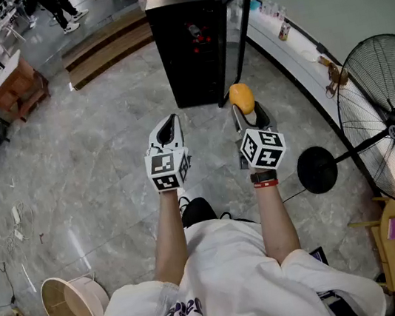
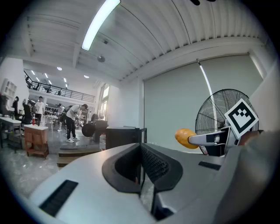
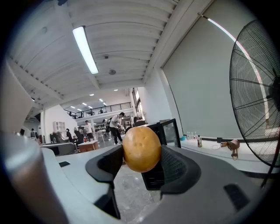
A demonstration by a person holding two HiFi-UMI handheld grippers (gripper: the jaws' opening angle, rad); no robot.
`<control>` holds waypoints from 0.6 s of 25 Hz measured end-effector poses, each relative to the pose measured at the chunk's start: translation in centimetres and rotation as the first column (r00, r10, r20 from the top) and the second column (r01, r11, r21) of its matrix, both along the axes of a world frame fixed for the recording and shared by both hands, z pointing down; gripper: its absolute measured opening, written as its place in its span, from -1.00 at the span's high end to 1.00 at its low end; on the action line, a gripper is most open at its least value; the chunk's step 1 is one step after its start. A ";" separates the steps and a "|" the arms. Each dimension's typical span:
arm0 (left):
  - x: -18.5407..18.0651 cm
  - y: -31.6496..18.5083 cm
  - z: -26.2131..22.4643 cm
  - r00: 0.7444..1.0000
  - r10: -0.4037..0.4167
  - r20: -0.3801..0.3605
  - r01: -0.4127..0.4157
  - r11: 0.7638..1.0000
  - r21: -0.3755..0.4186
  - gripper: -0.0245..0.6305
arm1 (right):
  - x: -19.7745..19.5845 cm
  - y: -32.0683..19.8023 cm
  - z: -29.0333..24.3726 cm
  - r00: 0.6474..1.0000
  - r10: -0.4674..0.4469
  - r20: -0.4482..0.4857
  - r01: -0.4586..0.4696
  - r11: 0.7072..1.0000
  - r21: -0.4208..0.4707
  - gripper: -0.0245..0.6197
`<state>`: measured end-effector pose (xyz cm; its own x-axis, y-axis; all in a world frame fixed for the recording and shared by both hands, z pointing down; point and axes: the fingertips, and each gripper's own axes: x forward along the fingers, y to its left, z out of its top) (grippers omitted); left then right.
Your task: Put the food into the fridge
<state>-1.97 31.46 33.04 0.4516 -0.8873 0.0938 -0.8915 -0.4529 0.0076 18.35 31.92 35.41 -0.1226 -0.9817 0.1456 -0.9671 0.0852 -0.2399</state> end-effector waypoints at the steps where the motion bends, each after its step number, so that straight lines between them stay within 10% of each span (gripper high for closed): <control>1: 0.1 0.1 0.0 1.000 -0.005 -0.005 0.005 1.000 -0.003 0.87 | 0.0 0.0 0.0 1.000 -0.006 -0.002 0.006 1.000 -0.003 0.03; 15: 0.5 -3.3 1.1 1.000 0.007 -0.001 -0.007 0.999 -0.035 0.87 | -1.8 -3.7 1.5 0.999 -0.040 0.004 0.040 0.999 -0.037 0.03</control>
